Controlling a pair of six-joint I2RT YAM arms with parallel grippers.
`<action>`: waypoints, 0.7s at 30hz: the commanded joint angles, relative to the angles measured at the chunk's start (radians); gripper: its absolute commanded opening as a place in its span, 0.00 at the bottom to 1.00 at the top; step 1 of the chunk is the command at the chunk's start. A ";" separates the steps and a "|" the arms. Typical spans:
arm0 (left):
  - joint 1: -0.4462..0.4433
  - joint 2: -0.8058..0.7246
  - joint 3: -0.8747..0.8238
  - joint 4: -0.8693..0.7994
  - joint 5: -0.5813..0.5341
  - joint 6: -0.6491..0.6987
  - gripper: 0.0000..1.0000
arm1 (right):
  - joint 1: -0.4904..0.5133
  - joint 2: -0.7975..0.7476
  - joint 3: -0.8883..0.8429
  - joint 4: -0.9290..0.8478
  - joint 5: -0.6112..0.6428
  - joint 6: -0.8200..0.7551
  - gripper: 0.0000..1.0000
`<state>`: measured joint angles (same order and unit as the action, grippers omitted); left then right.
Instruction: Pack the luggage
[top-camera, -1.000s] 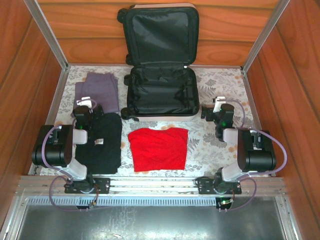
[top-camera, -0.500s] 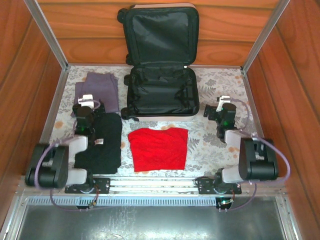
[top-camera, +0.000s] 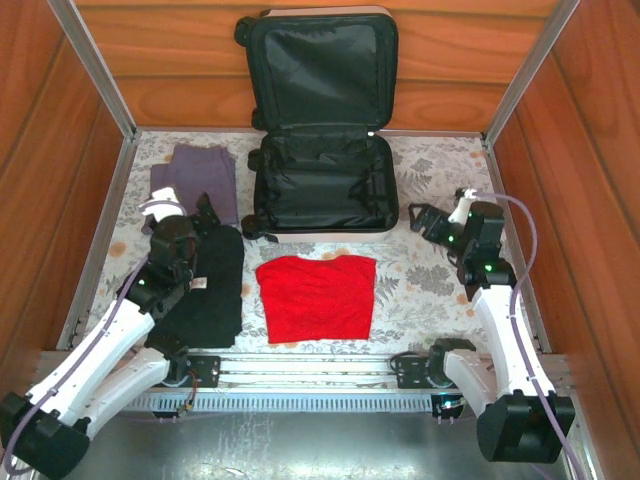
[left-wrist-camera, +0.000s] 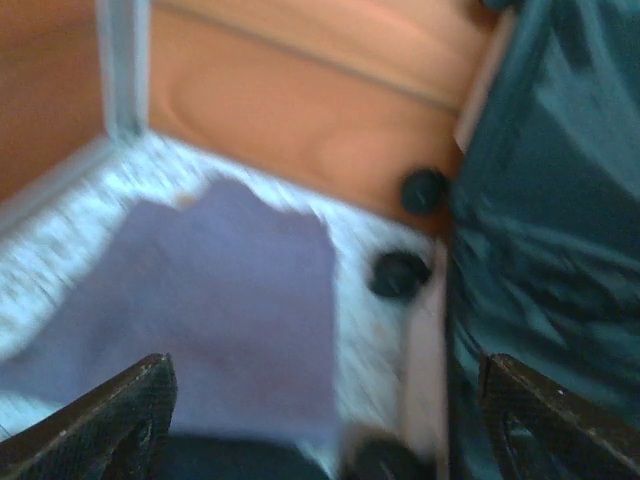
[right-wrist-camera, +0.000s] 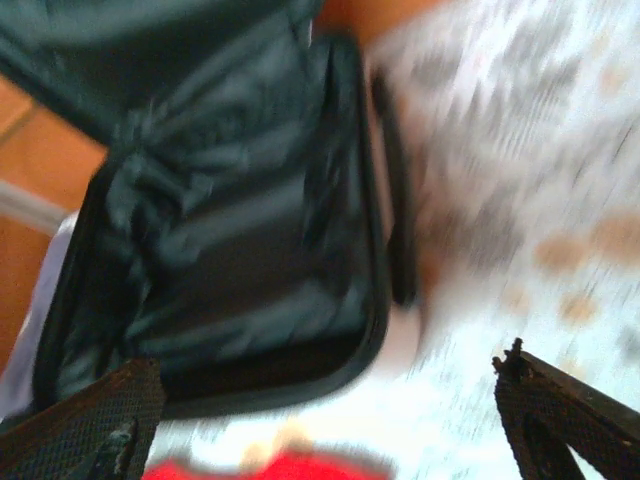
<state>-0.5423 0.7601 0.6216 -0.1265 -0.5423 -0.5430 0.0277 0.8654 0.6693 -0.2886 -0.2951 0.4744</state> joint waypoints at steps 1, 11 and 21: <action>-0.152 0.029 0.019 -0.354 0.099 -0.221 0.82 | 0.059 -0.034 -0.046 -0.253 -0.182 0.119 0.87; -0.442 0.188 -0.034 -0.432 0.264 -0.618 0.83 | 0.351 0.069 -0.069 -0.308 -0.035 0.203 0.90; -0.450 0.125 -0.100 -0.406 0.317 -0.662 0.87 | 0.471 0.265 -0.065 -0.283 0.156 0.219 0.90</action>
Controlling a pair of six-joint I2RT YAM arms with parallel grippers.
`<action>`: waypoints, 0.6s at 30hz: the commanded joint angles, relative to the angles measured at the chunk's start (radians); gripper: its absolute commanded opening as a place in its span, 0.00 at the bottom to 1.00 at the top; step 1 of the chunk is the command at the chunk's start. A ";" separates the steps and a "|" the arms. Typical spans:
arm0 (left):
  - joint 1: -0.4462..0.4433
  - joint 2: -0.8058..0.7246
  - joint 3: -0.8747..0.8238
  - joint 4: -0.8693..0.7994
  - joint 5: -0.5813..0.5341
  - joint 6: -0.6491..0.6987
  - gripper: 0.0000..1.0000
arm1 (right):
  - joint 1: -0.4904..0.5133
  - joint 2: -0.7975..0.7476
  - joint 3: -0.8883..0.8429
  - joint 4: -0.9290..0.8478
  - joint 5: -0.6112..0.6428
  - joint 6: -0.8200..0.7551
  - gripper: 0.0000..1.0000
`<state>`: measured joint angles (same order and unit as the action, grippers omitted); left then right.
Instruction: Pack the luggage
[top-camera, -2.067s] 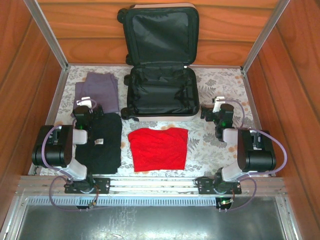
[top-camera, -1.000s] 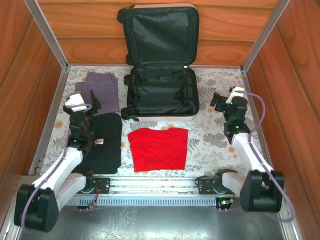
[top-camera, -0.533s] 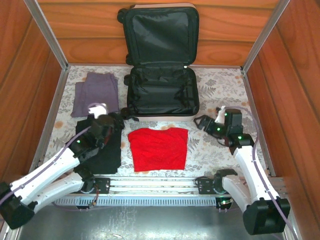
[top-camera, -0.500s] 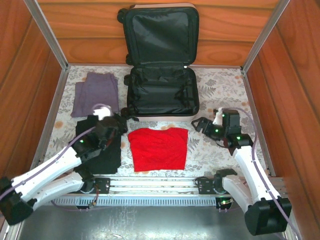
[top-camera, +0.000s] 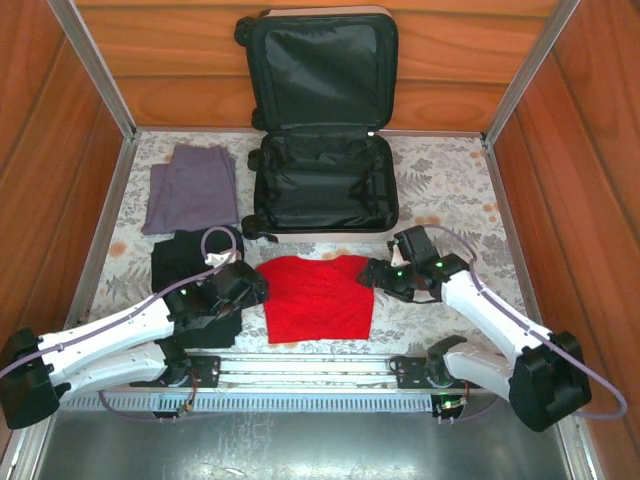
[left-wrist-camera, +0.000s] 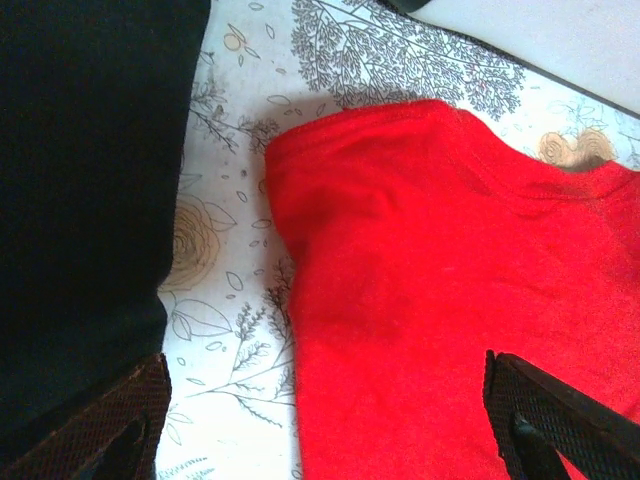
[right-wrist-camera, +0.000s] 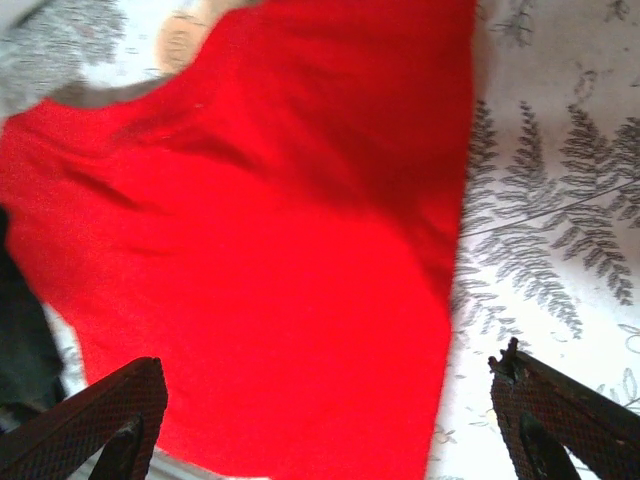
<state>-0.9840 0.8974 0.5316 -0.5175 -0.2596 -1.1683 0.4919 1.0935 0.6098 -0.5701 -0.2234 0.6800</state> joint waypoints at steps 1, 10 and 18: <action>-0.008 -0.011 -0.015 -0.004 0.040 -0.042 0.87 | 0.007 0.063 -0.001 0.003 0.095 0.008 0.90; -0.006 0.086 -0.036 0.113 0.143 -0.060 0.90 | 0.007 0.239 0.035 0.111 0.125 -0.007 0.90; 0.038 0.247 -0.029 0.210 0.239 -0.066 0.90 | 0.007 0.339 0.066 0.171 0.097 -0.040 0.89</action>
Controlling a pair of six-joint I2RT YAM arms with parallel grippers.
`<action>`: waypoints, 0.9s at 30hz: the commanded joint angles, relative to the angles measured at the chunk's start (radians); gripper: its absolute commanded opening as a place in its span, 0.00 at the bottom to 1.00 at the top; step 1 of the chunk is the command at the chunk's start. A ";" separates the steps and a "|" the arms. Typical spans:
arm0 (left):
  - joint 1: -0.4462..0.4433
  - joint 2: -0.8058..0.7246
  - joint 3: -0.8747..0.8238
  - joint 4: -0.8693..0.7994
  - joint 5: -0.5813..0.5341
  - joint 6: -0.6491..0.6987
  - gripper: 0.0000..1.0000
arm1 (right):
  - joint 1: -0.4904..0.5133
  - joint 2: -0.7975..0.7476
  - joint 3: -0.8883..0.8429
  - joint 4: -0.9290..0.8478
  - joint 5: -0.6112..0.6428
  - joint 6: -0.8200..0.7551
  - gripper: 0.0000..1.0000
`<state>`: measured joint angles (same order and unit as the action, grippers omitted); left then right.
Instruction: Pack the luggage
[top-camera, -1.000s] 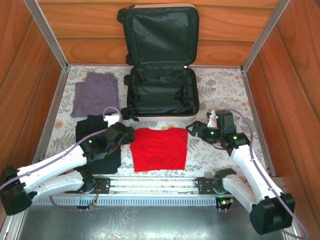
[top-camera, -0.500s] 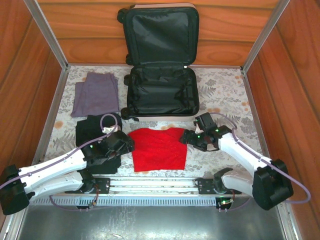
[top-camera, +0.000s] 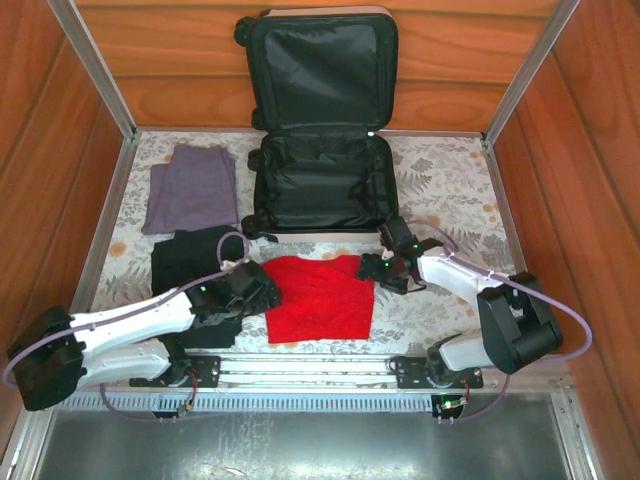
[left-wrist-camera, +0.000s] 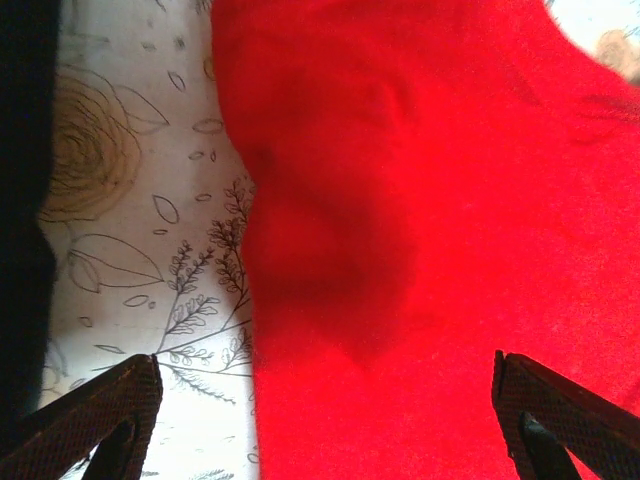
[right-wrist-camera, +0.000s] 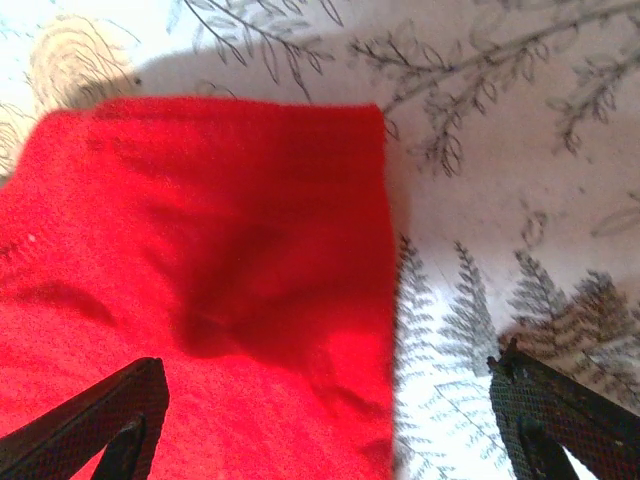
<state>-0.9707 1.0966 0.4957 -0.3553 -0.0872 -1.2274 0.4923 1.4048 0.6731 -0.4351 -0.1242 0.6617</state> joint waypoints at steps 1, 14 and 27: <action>0.044 0.079 0.007 0.063 0.087 0.002 0.91 | 0.006 0.037 0.002 0.047 -0.008 -0.024 0.89; 0.184 0.340 0.111 0.141 0.228 0.088 0.82 | 0.017 0.119 0.009 0.116 -0.043 -0.039 0.78; 0.183 0.458 0.111 0.242 0.141 0.096 0.57 | 0.079 0.233 0.049 0.162 -0.019 -0.053 0.61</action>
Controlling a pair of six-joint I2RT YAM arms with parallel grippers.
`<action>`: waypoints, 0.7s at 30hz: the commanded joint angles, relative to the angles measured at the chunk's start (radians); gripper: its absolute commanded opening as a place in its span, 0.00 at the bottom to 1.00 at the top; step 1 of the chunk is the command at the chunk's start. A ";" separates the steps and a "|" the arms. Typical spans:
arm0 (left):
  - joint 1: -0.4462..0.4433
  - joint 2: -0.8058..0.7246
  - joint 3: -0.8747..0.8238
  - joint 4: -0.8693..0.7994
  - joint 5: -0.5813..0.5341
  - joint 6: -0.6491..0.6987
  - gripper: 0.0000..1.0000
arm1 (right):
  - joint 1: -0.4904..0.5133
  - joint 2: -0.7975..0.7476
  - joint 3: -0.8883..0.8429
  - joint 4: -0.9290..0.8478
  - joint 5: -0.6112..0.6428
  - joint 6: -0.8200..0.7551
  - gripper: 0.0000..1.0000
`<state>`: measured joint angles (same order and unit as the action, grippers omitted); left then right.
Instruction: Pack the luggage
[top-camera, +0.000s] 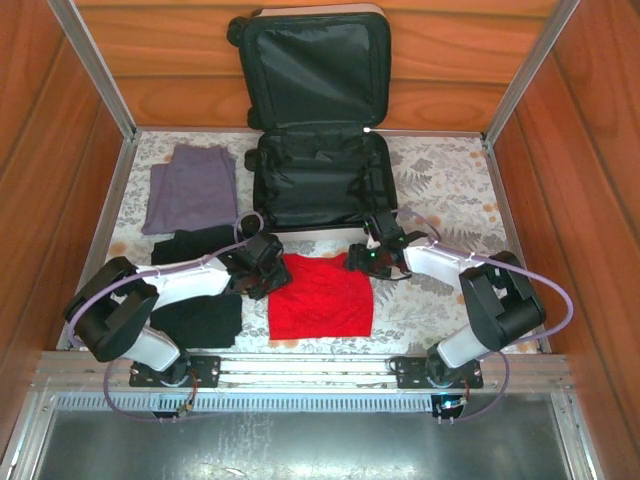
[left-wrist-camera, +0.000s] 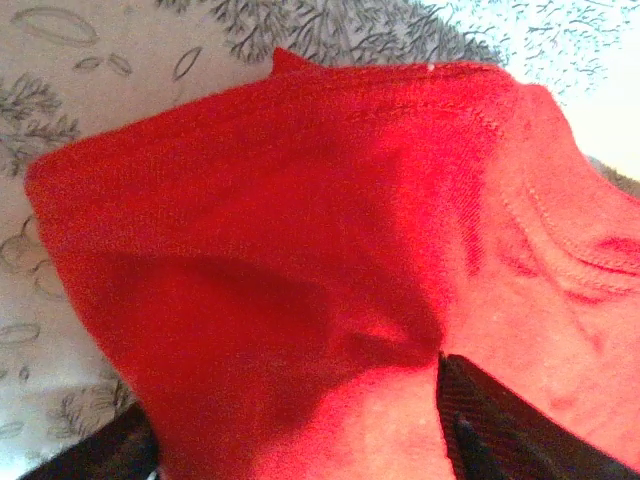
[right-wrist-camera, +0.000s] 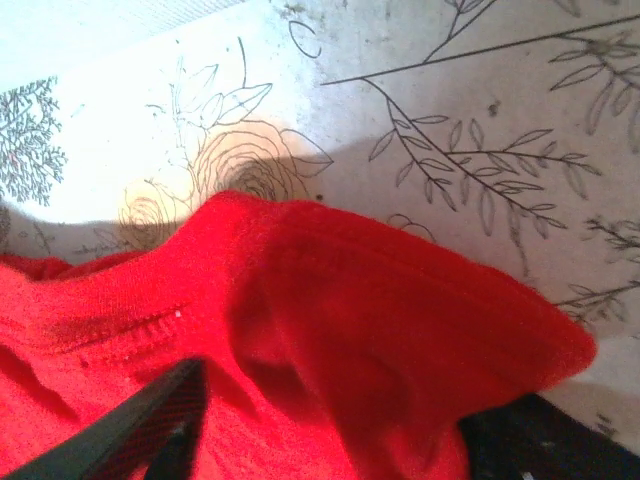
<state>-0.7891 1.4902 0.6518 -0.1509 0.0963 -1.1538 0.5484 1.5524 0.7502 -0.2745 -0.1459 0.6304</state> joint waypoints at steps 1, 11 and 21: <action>0.004 0.064 -0.055 0.073 -0.056 0.030 0.53 | 0.028 0.093 -0.023 0.003 0.006 -0.024 0.56; -0.033 0.008 -0.039 0.138 -0.093 0.163 0.02 | 0.090 -0.032 -0.027 -0.017 0.101 -0.040 0.00; -0.103 -0.348 -0.079 0.142 -0.208 0.343 0.00 | 0.122 -0.404 -0.067 -0.026 0.199 -0.128 0.00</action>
<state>-0.8864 1.2198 0.5858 -0.0227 -0.0624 -0.9154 0.6621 1.2144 0.6819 -0.2928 0.0074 0.5480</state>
